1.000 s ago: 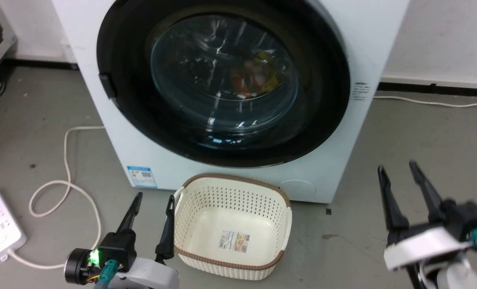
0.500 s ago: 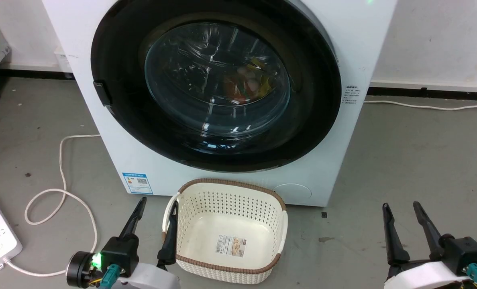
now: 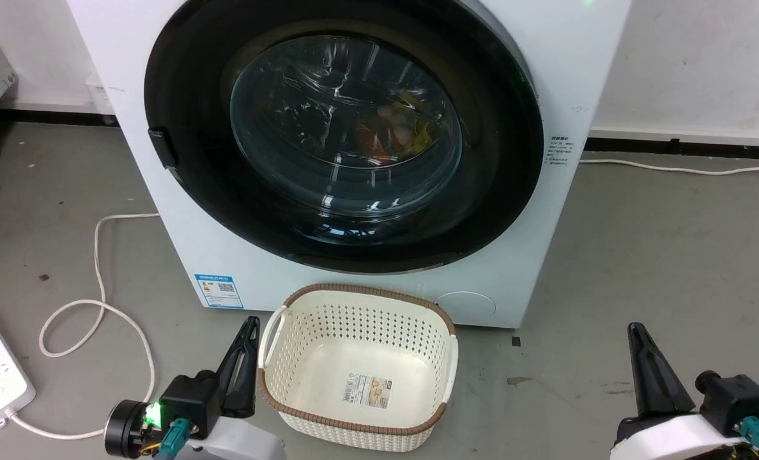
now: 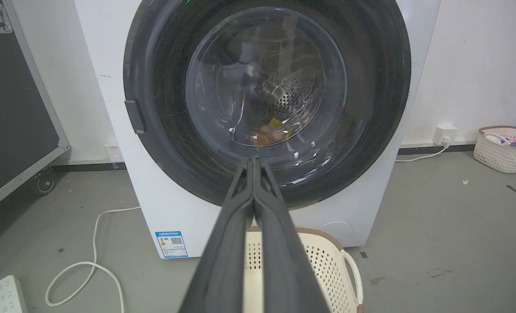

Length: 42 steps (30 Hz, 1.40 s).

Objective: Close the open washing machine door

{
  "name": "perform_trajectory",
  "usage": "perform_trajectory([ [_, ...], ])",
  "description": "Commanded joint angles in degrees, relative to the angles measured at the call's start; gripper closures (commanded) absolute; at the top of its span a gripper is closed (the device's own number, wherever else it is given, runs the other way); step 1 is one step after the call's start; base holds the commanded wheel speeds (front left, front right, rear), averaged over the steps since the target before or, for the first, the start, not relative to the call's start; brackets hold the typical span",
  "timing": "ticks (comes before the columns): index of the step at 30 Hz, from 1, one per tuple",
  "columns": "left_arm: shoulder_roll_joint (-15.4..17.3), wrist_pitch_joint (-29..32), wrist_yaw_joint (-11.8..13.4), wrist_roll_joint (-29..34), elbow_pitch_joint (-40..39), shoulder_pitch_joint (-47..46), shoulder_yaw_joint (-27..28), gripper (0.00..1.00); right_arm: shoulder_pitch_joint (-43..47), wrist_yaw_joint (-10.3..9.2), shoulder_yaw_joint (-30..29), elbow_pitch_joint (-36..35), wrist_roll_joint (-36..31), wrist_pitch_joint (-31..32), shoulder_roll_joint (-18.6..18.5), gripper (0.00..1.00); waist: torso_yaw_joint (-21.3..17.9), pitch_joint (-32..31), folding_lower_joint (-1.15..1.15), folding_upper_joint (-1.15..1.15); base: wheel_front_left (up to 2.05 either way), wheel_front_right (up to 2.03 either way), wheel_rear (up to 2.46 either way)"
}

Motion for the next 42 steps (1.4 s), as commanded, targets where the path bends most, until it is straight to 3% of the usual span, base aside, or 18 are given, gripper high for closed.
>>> perform_trajectory([
  [1,-0.1,0.3,0.3,0.2,-0.5,0.1,0.2,1.00,0.0,0.00,0.1,-0.5,-0.5,0.3,0.0,1.00,0.0,0.0,0.00,0.00,0.00,0.00,0.00],
  [42,-0.4,5.1,1.7,1.1,-3.3,0.7,1.7,1.00,0.2,-0.01,1.1,-3.9,-2.8,5.1,0.1,1.00,0.1,0.6,0.00,0.00,0.00,0.00,0.00],
])
